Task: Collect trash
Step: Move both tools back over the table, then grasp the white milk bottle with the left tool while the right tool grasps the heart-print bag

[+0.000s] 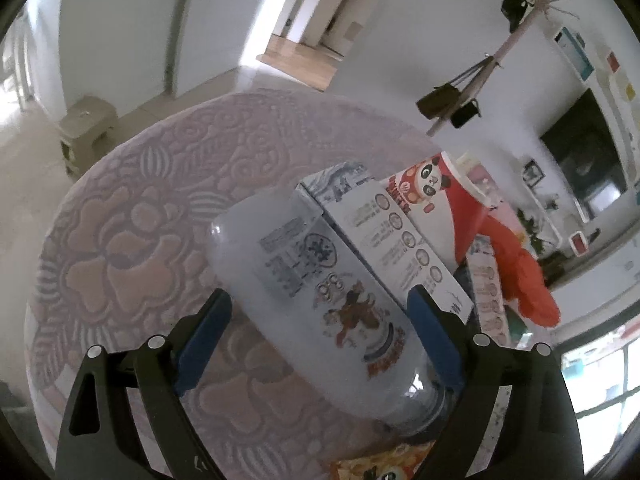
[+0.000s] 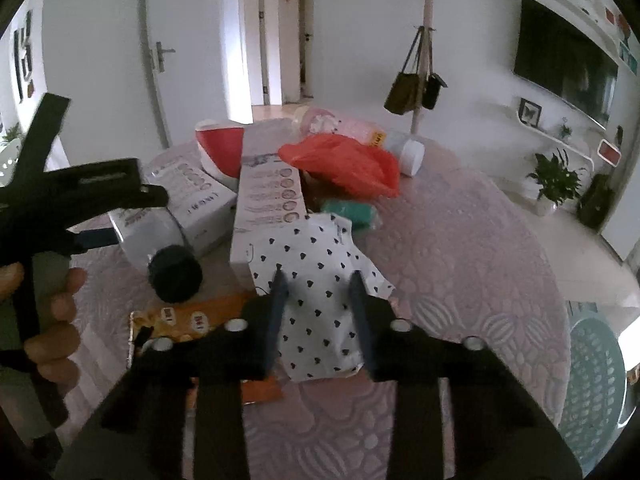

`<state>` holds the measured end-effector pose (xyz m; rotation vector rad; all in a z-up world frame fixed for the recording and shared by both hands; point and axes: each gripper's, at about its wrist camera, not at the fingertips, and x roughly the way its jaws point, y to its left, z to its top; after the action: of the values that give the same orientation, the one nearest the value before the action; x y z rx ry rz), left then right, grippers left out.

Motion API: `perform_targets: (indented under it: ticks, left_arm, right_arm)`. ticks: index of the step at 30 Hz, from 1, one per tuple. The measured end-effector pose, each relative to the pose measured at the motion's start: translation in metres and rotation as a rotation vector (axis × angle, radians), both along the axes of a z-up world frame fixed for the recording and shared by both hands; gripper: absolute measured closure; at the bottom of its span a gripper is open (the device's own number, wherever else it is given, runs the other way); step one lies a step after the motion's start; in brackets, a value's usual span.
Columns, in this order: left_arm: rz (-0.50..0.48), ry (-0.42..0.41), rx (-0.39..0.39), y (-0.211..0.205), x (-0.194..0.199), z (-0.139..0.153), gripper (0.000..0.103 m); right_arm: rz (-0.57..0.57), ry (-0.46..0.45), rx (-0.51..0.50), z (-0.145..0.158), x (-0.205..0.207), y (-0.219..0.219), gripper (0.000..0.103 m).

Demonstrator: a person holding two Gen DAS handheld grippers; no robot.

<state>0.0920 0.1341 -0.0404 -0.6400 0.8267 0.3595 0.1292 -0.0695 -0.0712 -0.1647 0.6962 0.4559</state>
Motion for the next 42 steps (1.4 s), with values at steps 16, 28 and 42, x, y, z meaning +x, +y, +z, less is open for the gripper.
perform_targets:
  ticks: [16,28,42]
  left_arm:
    - [-0.297,0.046,0.12,0.019,-0.021,0.006,0.036]
    - [-0.373,0.122,0.366,-0.015,-0.025,-0.008,0.045]
    - [-0.403,-0.046,0.27,-0.006,-0.051,0.01,0.047]
  right_arm:
    - [0.031,0.019,0.093,0.003,0.002,-0.014,0.092]
    - [0.033,-0.073,0.167,0.015,-0.012,-0.029,0.1]
    - [0.068,0.032,0.054,0.004,0.01,-0.007,0.026]
